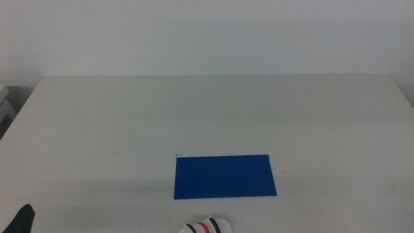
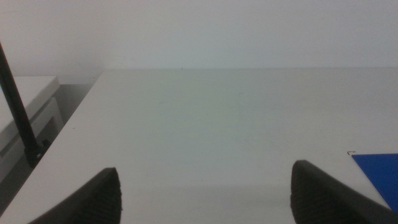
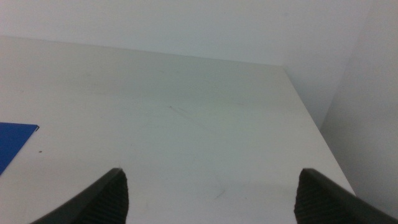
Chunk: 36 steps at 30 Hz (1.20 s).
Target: Use one arm to grab the shoe from the table and place it on the mat.
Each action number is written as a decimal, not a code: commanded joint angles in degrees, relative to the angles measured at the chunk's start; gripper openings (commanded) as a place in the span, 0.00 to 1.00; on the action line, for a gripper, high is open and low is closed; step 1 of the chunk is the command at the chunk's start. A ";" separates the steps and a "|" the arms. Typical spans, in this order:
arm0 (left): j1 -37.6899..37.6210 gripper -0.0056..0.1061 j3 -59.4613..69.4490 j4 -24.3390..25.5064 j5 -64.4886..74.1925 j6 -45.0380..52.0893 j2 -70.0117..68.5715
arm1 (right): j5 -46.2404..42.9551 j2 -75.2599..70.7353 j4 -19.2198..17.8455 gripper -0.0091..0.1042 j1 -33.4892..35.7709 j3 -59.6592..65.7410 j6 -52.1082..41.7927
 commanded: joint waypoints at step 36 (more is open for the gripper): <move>-46.49 0.89 -54.70 4.41 44.78 1.23 62.92 | -4.16 0.15 -0.46 0.77 -0.10 0.29 -0.60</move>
